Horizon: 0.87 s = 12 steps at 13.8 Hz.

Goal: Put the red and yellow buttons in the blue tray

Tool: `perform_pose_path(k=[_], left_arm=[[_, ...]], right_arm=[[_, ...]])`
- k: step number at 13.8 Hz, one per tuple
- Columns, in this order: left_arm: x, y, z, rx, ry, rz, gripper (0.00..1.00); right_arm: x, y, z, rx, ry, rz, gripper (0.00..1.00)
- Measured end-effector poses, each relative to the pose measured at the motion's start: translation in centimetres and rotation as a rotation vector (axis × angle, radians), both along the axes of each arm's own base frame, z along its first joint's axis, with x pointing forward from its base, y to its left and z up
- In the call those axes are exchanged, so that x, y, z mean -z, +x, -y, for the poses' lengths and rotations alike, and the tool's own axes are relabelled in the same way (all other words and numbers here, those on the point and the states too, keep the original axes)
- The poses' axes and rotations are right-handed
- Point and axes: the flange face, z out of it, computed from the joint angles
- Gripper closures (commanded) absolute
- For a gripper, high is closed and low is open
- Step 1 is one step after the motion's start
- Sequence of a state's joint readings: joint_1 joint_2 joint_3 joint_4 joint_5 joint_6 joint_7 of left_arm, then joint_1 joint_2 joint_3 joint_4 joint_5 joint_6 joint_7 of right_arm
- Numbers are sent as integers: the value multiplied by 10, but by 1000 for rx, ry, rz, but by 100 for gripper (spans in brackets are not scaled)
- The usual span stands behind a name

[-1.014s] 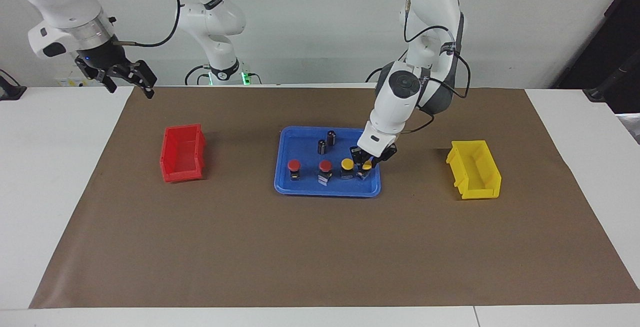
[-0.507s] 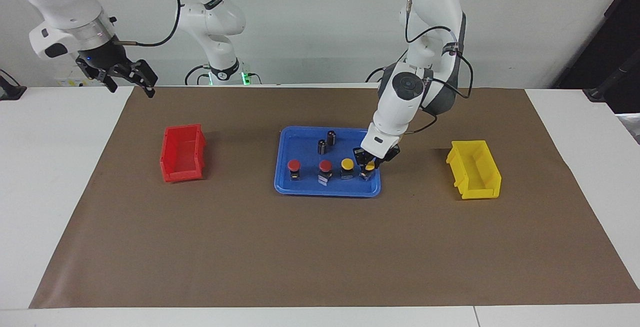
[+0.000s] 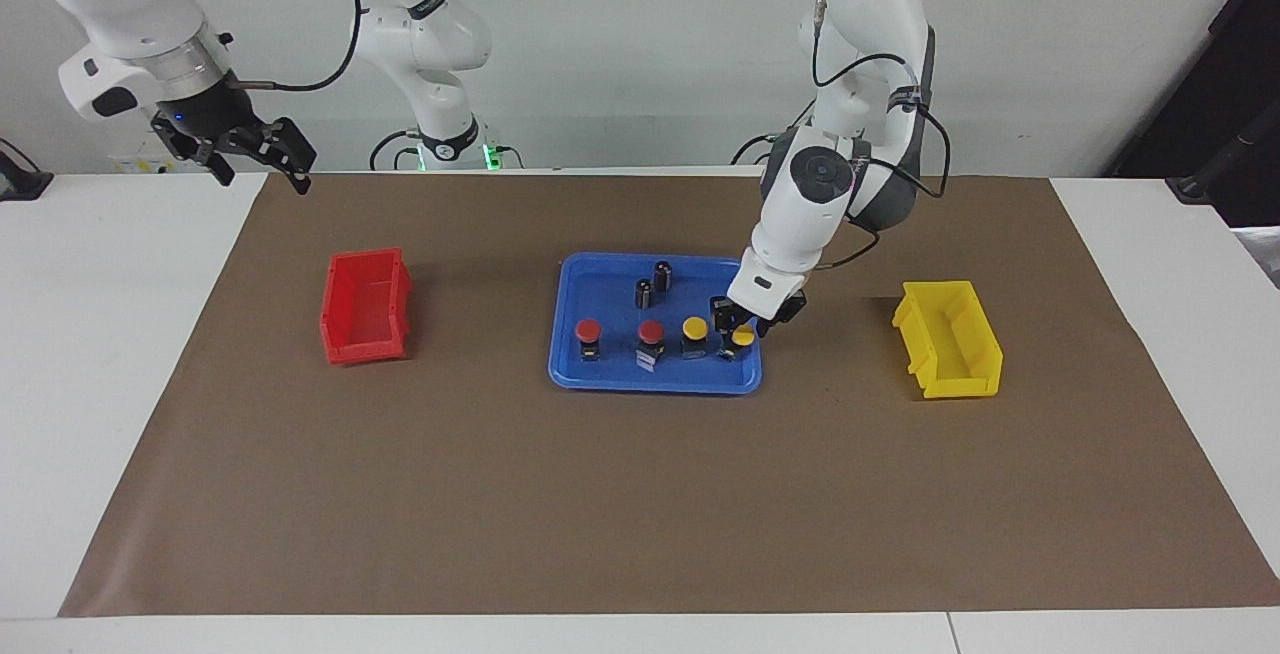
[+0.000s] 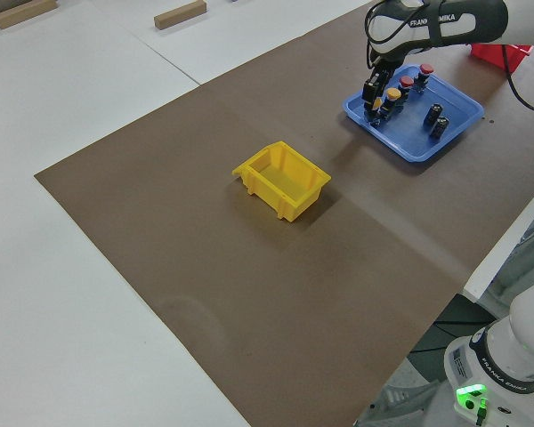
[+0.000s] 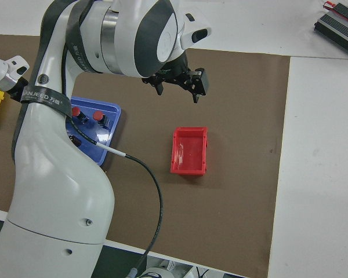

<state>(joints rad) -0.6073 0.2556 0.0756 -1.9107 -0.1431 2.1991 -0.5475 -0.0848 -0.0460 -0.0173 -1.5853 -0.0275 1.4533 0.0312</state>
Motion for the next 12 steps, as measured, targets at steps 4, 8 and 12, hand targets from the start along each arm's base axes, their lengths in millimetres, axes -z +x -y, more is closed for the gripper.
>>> perform_pose_path(k=[4, 8, 12], left_arm=[[-17, -1, -5, 9, 14, -25, 0], [-90, 11, -66, 1, 39, -47, 0], [-166, 18, -158, 135, 64, -61, 0]], right_arm=[[0, 0, 0, -1, 0, 0, 0], [0, 0, 0, -1, 0, 0, 0], [0, 0, 0, -2, 0, 0, 0]])
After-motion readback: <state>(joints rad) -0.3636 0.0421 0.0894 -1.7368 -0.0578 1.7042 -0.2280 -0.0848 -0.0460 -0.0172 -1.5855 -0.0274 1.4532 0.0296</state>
